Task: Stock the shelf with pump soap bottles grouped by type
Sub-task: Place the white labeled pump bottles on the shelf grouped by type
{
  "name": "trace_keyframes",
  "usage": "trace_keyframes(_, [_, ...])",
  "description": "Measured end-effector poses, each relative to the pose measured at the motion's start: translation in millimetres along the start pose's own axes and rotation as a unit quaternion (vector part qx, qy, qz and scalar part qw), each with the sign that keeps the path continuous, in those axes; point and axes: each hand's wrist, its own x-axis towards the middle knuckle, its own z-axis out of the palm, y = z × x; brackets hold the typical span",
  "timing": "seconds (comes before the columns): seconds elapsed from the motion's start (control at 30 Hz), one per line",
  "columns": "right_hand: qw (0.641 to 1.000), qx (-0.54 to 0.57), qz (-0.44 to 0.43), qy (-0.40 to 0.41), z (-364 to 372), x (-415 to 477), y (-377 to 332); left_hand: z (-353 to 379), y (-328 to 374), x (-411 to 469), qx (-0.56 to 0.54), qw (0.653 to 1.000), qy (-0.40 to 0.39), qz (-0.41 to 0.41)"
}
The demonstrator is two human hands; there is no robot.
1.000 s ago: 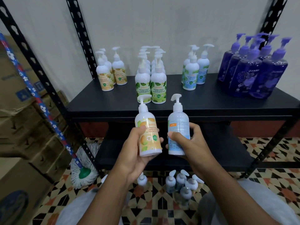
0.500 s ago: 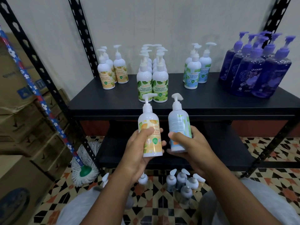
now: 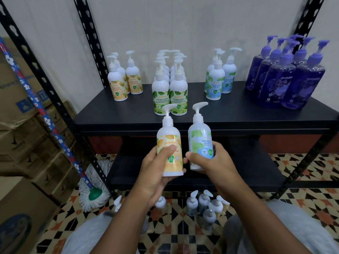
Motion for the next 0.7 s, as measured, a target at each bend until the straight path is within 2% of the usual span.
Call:
trace_keyframes(0.23, [0.998,-0.047,-0.037,0.033,3.1,-2.1,-4.3,0.0,-2.2,3.7,-0.005,0.999,-0.01,-0.036])
trace_keyframes(0.5, [0.995,-0.058,-0.054,0.053,3.9,-0.3,-9.5,5.1,-1.5,6.1,0.041,0.999,-0.022,0.019])
trace_keyframes(0.7, [0.991,-0.067,-0.087,0.081,-19.6,17.1,-38.7,31.5,22.0,23.6,0.038,0.996,-0.057,0.063])
